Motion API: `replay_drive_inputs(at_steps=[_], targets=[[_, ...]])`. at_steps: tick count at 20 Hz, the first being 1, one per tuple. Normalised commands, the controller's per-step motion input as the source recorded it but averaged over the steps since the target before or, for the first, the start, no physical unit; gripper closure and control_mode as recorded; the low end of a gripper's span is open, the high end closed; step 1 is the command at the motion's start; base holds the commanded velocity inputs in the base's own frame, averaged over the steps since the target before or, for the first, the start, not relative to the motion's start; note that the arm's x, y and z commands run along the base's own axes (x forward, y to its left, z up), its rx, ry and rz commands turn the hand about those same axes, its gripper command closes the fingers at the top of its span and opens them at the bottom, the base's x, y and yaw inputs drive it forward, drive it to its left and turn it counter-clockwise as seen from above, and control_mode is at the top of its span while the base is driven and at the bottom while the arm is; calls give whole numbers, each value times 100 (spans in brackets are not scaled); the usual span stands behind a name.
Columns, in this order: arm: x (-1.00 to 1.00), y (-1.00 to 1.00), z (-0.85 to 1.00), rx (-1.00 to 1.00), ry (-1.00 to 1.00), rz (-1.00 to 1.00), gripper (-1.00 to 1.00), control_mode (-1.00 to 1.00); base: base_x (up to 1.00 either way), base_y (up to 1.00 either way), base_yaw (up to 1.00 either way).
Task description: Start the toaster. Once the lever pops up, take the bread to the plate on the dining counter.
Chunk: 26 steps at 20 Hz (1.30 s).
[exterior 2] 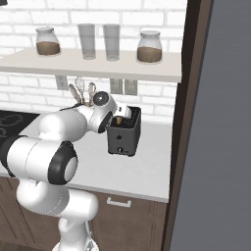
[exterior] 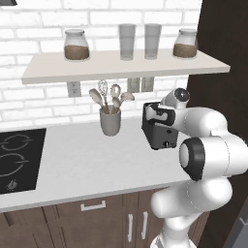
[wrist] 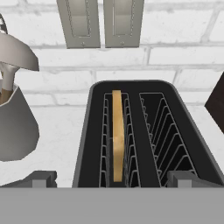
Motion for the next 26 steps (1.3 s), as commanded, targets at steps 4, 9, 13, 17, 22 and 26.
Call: replay_drive_inputs(at_steps=[4,9,13,17,22,26], targets=[[0,0,0,0,0,0,-100,-100,0,0,0],[0,0,0,0,0,0,-100,-100,0,0,0],[0,0,0,0,0,0,-100,-100,0,0,0],[0,0,0,0,0,0,-100,-100,0,0,0],[0,0,0,0,0,0,-100,-100,0,0,0],[0,0,0,0,0,0,-100,-100,0,0,0]])
